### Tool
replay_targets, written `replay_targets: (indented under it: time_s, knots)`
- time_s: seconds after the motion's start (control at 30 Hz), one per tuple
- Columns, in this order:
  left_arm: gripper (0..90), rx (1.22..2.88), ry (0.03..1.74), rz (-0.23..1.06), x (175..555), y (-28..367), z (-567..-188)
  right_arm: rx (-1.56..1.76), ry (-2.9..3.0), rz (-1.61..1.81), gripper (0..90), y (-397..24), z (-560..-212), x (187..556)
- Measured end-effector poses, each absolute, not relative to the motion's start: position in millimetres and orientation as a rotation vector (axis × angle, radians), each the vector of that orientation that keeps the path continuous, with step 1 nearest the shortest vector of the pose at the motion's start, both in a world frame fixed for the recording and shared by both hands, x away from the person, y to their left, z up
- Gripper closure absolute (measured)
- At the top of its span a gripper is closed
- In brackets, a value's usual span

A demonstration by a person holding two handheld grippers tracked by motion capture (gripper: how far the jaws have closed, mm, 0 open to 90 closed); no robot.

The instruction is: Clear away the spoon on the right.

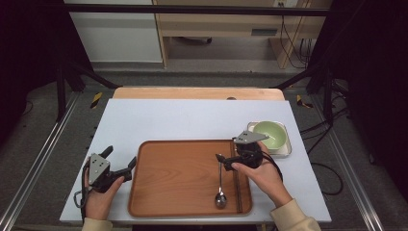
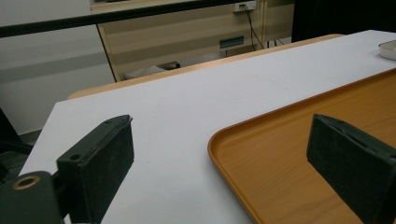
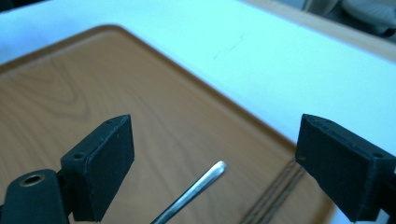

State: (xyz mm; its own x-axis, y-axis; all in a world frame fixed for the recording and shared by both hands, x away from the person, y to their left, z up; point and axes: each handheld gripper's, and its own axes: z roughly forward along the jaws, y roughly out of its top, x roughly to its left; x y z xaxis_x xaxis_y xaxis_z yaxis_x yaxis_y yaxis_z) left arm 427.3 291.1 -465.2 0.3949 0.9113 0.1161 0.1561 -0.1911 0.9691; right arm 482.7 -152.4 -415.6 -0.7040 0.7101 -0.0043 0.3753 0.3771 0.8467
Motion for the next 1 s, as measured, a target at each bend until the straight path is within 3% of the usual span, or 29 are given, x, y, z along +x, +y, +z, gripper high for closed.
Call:
replay_targets:
  time_s: [0.73,1.0]
  knots:
    - [4.8,1.618,0.95,0.938,423.3,289.7,-465.1,1.096,2.032,1.112,13.2,-231.8,-373.1,491.2]
    - [4.8,1.616,0.945,0.939,422.9,289.1,-464.9,1.154,2.028,1.011,18.7,-257.4,-368.4,500.0]
